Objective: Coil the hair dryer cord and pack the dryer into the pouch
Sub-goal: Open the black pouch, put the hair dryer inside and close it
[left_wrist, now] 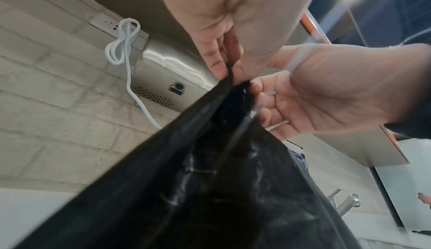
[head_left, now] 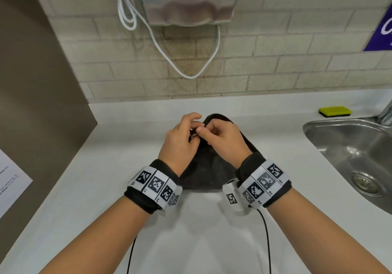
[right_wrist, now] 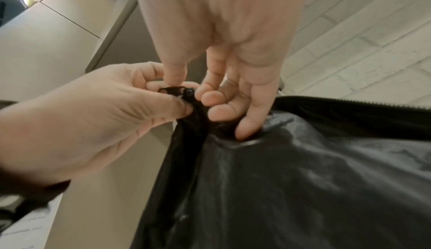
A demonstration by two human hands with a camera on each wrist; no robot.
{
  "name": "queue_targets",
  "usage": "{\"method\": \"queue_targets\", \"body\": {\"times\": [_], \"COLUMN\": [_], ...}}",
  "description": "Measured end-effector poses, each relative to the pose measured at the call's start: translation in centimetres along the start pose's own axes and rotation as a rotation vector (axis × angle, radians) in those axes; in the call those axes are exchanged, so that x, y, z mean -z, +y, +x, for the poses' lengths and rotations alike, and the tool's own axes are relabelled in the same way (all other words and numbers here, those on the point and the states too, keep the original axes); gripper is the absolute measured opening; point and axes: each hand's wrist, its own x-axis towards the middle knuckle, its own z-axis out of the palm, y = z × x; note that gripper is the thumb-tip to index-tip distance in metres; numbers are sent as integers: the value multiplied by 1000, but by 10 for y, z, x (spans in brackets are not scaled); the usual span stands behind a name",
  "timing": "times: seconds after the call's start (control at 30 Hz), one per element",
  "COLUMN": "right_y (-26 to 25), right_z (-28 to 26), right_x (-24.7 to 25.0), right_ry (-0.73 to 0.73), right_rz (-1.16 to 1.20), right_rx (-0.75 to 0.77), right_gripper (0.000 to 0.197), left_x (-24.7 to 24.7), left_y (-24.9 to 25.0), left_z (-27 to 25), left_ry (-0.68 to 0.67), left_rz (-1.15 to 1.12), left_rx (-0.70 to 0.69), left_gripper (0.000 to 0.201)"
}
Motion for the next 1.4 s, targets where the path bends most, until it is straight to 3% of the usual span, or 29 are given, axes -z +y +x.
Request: {"method": "queue_targets", "body": {"times": [0.23, 0.3, 0.47, 0.7, 0.9, 1.03, 1.1, 1.17, 1.27, 1.4], "right_y": [-3, -2, -2, -4, 25, 32, 25, 19, 16, 19], "right_z": [3, 5, 3, 7, 22, 20, 18, 16, 12, 9], "right_x": [1, 4, 4, 2, 25, 37, 34, 31, 31, 36], "right_ry": [-114, -169, -271, -112, 210, 249, 284, 303, 289, 266], "right_rz": [32, 45, 114, 125, 198, 128, 102, 60, 11, -45], "right_rx": [-140, -130, -56, -22, -238, -147, -80, -25, 38, 53], "right_gripper": [24, 18, 26, 36, 39, 38, 39, 39, 38, 38], "left_x": [-2, -2, 4, 10, 26, 26, 20, 13, 6, 1], "left_y": [-8, -12, -17, -12, -17, -16, -9, 0, 11, 14], "left_z": [-4, -4, 0, 11, 22, 26, 30, 35, 39, 43], "left_ry": [23, 38, 66, 72, 152, 25, -100, -250, -411, -354], "left_rz": [31, 70, 116, 90, 1, 58, 58, 72, 170, 243], "left_rx": [-166, -213, -246, -269, -184, -55, 60, 151, 145, 65], "left_gripper": [52, 46, 26, 20, 20, 36, 44, 38, 41, 28]}}
